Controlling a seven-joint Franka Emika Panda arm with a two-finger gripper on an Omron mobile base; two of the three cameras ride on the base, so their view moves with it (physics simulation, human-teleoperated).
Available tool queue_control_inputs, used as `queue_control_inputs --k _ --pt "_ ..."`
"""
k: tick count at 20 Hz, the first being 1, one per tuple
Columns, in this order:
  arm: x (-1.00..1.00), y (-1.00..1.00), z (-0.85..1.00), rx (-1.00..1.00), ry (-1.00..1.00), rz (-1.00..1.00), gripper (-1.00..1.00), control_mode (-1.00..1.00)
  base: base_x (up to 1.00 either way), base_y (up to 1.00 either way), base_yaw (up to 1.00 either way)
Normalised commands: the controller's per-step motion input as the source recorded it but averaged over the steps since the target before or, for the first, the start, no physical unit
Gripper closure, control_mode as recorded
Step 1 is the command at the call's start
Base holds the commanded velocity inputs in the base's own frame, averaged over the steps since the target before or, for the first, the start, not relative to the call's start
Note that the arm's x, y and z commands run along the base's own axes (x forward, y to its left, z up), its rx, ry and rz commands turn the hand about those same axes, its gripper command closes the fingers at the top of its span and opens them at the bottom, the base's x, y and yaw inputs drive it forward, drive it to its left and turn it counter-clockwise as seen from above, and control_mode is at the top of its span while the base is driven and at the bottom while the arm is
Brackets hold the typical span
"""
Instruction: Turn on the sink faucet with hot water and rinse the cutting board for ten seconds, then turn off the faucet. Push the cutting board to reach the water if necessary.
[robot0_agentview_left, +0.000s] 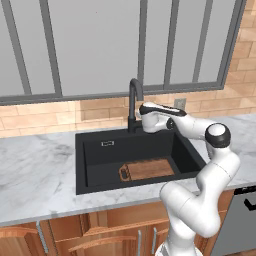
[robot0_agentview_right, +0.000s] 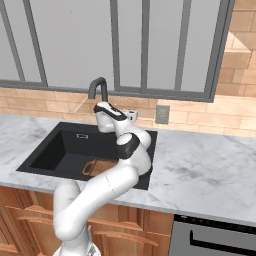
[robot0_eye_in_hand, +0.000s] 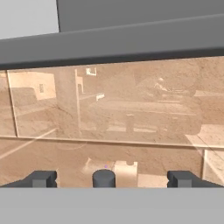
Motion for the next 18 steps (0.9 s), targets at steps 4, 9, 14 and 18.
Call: queue_control_inputs --k 4,9,14,18 --pt "0.0 0.0 0.0 0.0 0.0 0.0 -1.0 -1.0 0.0 0.0 0.0" --pt "0.0 0.0 0.0 0.0 0.0 0.0 1.0 -1.0 0.0 0.0 0.0" --pt "0.0 0.0 0.0 0.0 0.0 0.0 1.0 -1.0 0.0 0.0 0.0" --pt "0.0 0.0 0.0 0.0 0.0 0.0 1.0 -1.0 0.0 0.0 0.0"
